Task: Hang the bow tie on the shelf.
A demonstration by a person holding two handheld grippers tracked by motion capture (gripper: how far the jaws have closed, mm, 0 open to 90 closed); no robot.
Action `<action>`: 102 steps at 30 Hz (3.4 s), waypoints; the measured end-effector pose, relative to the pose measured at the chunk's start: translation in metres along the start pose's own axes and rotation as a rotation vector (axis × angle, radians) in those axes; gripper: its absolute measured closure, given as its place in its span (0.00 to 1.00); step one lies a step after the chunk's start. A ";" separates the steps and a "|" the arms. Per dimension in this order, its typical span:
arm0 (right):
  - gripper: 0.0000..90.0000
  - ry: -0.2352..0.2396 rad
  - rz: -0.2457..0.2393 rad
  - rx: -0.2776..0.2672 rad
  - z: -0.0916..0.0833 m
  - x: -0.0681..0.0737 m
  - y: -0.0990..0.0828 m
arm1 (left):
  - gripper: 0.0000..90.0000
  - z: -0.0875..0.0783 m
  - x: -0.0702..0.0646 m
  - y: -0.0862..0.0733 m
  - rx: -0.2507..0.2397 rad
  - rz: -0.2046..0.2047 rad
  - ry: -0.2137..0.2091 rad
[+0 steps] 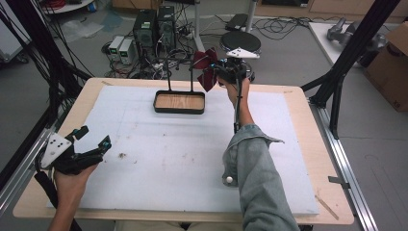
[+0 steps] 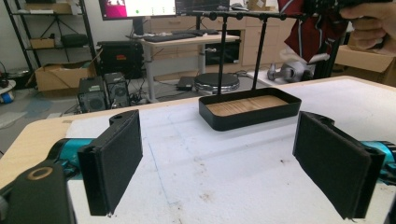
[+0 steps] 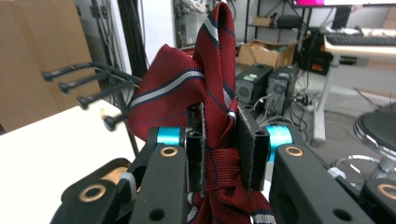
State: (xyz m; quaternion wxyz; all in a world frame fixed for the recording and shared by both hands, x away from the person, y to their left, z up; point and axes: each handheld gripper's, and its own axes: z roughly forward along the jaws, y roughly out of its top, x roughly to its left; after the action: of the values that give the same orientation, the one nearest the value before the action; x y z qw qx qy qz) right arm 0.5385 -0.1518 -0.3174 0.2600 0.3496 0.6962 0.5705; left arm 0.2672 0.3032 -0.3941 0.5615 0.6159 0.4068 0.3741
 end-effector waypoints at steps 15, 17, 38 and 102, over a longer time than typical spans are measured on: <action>0.84 0.182 -0.017 -0.025 -0.021 0.025 0.021 | 0.18 -0.001 -0.001 0.003 -0.012 0.002 -0.007; 0.84 0.202 -0.028 -0.015 -0.021 0.027 0.021 | 0.18 0.000 -0.001 0.003 -0.012 0.002 -0.008; 0.84 0.303 -0.103 -0.011 -0.016 0.053 0.017 | 0.18 0.004 -0.005 0.000 -0.003 0.003 -0.020; 0.27 -0.185 0.068 0.071 -0.130 -0.004 -0.016 | 0.18 0.018 -0.015 -0.003 0.019 0.014 -0.070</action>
State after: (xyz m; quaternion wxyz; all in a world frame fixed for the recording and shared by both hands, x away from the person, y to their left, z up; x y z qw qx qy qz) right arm 0.4396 -0.2363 -0.3056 0.2911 0.4331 0.6768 0.5193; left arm 0.2776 0.2824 -0.3988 0.5670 0.6367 0.3860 0.3523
